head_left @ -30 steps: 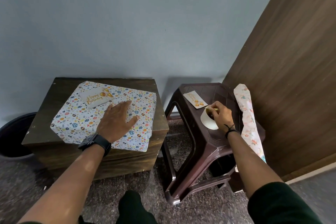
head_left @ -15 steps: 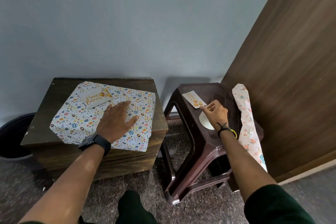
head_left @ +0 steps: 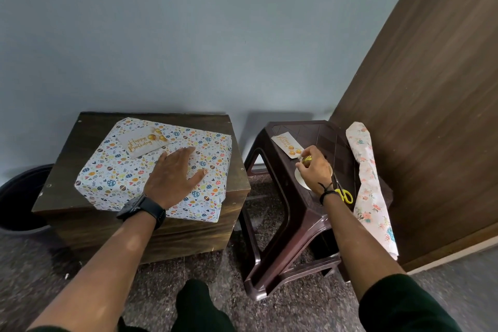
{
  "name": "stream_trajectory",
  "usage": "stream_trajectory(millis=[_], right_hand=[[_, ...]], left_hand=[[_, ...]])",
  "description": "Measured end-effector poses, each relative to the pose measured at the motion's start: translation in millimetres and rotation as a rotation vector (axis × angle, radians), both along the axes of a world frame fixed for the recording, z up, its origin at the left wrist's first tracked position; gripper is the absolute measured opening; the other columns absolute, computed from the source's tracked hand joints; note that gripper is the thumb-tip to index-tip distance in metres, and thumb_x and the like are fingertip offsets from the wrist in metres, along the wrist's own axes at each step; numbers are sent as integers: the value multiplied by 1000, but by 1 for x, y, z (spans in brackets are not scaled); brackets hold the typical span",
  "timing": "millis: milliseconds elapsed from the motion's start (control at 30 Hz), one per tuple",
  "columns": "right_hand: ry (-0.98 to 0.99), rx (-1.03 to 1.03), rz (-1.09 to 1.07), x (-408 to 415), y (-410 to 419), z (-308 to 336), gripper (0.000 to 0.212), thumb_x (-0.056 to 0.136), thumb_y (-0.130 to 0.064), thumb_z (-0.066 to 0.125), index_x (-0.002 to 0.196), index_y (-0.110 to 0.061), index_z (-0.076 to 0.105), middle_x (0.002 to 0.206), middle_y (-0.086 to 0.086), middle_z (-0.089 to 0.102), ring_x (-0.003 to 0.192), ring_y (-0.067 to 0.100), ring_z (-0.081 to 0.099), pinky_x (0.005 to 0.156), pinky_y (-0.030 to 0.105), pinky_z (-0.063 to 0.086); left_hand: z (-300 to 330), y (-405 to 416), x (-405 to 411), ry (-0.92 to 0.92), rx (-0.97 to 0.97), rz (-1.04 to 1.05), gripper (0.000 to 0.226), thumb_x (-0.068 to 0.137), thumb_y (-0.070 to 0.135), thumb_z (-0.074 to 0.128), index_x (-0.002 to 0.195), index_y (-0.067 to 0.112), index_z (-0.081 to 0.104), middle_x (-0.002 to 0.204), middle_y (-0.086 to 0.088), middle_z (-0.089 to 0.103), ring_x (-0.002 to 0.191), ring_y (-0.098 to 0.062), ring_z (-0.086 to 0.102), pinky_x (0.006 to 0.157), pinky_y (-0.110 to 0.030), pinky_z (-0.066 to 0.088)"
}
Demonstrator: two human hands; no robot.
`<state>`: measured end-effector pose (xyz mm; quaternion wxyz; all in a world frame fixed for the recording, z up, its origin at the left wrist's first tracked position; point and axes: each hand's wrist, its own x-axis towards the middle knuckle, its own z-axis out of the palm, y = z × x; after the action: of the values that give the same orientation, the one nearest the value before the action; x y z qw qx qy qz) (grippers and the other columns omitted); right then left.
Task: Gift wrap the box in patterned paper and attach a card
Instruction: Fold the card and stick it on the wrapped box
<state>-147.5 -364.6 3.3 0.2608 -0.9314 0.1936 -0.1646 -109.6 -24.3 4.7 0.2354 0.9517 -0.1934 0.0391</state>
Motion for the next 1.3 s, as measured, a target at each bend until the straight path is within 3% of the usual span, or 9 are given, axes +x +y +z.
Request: stream_trajectory(millis=[100, 300, 500, 667, 800, 867, 1033, 1167, 1300], right_hand=[[-2, -5, 47, 1, 2, -1, 21, 83, -6, 63, 100, -12, 53, 105, 4, 60, 91, 23, 62, 74, 25, 40], [52, -23, 73, 3, 0, 2, 33, 84, -3, 58, 113, -19, 55, 120, 9, 44, 87, 20, 56, 76, 24, 40], [-30, 99, 32, 0, -6, 10, 34, 81, -13, 71, 111, -22, 60, 120, 6, 45, 88, 12, 56, 77, 22, 44], [-180, 309, 99, 5, 23, 23, 21, 82, -16, 70, 100, -23, 62, 112, 3, 56, 91, 17, 61, 66, 15, 45], [-171, 513, 305, 22, 91, 30, 15, 84, -10, 69, 92, -21, 65, 88, -2, 64, 85, 23, 64, 74, 39, 57], [-152, 619, 402, 29, 129, 34, 12, 85, -9, 68, 91, -19, 63, 89, 1, 64, 86, 23, 65, 76, 40, 58], [-92, 774, 569, 41, 214, 41, 10, 85, -7, 67, 87, -12, 59, 87, 2, 60, 78, 18, 66, 71, 34, 59], [-41, 838, 606, 49, 244, 30, 9, 85, -10, 68, 85, -14, 60, 87, 3, 62, 82, 22, 66, 71, 36, 59], [-52, 839, 609, 53, 253, 21, 6, 87, -11, 66, 87, -10, 60, 83, 5, 64, 80, 22, 67, 70, 32, 58]], left_hand=[[-1, 0, 1, -10, 1, 4, 63, 93, 47, 49, 144, 15, 30, 147, -7, 40, 136, -24, 36, 118, -40, 11], [-3, 0, 2, -9, -2, 3, 64, 93, 47, 49, 144, 15, 29, 148, -6, 39, 137, -23, 34, 119, -40, 10], [2, -1, 0, 36, -28, 3, 63, 93, 46, 51, 144, 17, 28, 148, -4, 38, 137, -23, 34, 118, -40, 14], [9, 6, 8, 223, -298, -16, 51, 89, 31, 62, 134, 19, 43, 137, -1, 49, 127, -24, 42, 107, -42, 33], [23, 18, 13, 357, -589, 18, 26, 91, 13, 61, 116, 17, 56, 122, -2, 58, 117, -18, 53, 89, -24, 42], [29, 24, 12, 365, -665, 37, 24, 89, 6, 61, 110, 17, 58, 115, -5, 62, 110, -19, 58, 83, -21, 45], [38, 52, 10, 359, -806, 61, 31, 86, 5, 66, 114, 15, 59, 111, -7, 66, 102, -15, 63, 84, -23, 53], [34, 72, 9, 341, -877, 95, 30, 86, 4, 66, 114, 14, 60, 106, -6, 67, 96, -11, 63, 72, -12, 51], [27, 77, 13, 324, -844, 114, 22, 85, 8, 67, 106, 15, 64, 102, 2, 65, 96, -7, 61, 71, -10, 49]])
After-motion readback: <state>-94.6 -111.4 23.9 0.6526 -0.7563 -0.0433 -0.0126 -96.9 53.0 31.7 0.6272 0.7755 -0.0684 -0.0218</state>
